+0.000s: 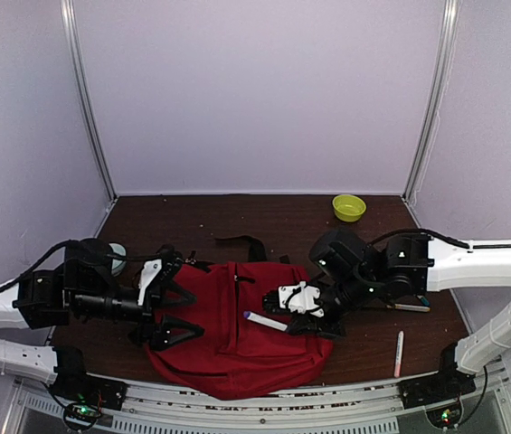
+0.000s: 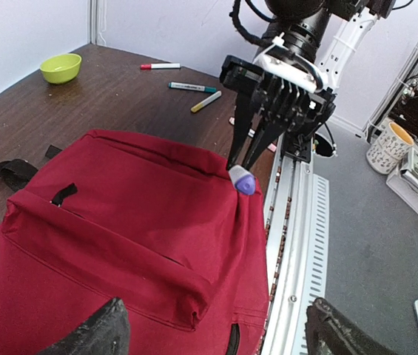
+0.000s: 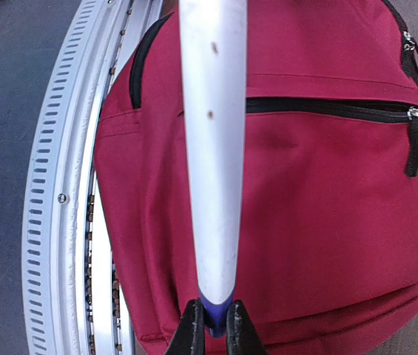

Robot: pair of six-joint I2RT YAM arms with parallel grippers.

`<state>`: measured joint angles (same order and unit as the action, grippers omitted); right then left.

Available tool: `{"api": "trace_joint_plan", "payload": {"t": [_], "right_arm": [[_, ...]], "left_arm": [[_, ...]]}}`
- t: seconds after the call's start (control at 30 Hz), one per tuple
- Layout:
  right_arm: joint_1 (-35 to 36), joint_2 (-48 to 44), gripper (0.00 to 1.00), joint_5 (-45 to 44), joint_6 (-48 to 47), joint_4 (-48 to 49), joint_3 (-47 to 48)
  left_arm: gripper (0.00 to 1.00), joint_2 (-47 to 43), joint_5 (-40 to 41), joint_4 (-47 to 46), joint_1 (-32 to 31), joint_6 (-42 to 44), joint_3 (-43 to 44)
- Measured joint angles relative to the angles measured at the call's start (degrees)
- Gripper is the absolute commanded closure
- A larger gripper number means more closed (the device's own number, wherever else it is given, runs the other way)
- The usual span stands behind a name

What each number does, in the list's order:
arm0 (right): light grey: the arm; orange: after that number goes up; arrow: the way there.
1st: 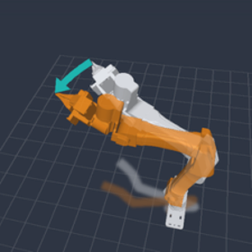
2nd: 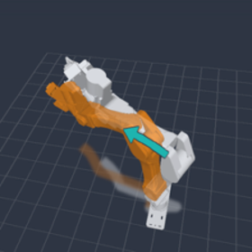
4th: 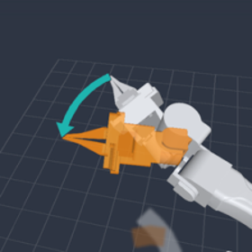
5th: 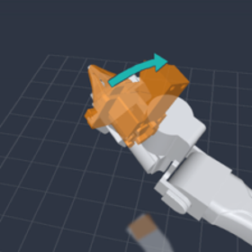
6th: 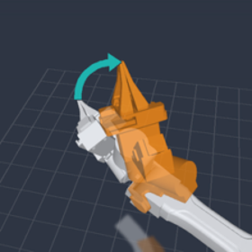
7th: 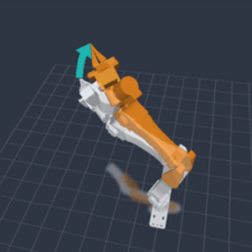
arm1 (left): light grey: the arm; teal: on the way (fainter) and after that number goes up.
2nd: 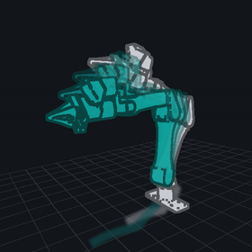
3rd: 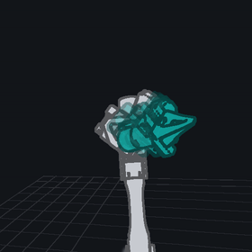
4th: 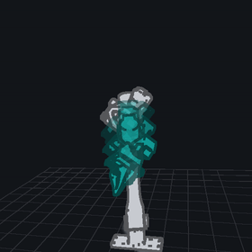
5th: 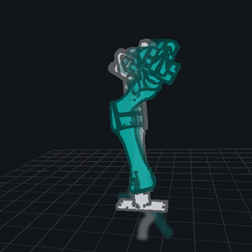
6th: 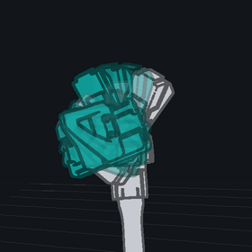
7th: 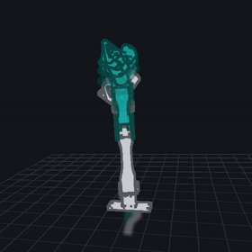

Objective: Pack the student bag
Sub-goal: Pass from the right arm to the left

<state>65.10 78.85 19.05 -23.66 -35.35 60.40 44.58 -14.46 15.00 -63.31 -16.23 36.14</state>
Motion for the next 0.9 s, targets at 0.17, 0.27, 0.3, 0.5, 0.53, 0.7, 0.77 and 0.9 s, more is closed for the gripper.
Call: {"api": "trace_joint_plan", "payload": {"t": [0.17, 0.27, 0.3, 0.5, 0.53, 0.7, 0.77, 0.9], "right_arm": [[1.40, 0.76, 1.00, 0.68, -0.22, -1.62, 0.13], [1.84, 0.96, 1.00, 0.70, -0.17, -2.23, 0.74], [2.08, 1.03, 1.00, 0.83, -0.15, -2.47, 1.14], [4.02, 1.31, 1.00, 2.19, 0.09, -2.73, 3.17], [4.15, 1.46, 1.00, 2.27, 0.13, -2.80, 3.37], [4.52, 2.80, 1.00, 2.40, 0.59, -3.52, 3.98], [4.57, 3.48, 1.00, 2.38, 0.94, -4.04, 4.24], [4.59, 4.81, 1.00, 2.36, 1.22, -4.96, 5.25]], "left_arm": [[0.21, 0.76, -1.62, 0.00, 0.00, -0.20, 0.17], [0.25, 2.58, -2.47, -0.04, 0.00, -0.24, 0.94], [0.26, 3.63, -2.73, -0.24, -0.02, -0.26, 1.36], [0.33, 11.65, -3.34, -2.45, -2.14, -0.22, 4.31], [0.34, 12.83, -3.43, -2.95, -2.51, -0.22, 4.70], [0.37, 16.24, -4.13, -4.96, -3.52, -0.13, 6.23], [0.38, 16.70, -4.66, -5.49, -3.69, -0.13, 6.69], [0.41, 17.64, -5.55, -6.16, -4.02, -0.15, 7.34]]}}
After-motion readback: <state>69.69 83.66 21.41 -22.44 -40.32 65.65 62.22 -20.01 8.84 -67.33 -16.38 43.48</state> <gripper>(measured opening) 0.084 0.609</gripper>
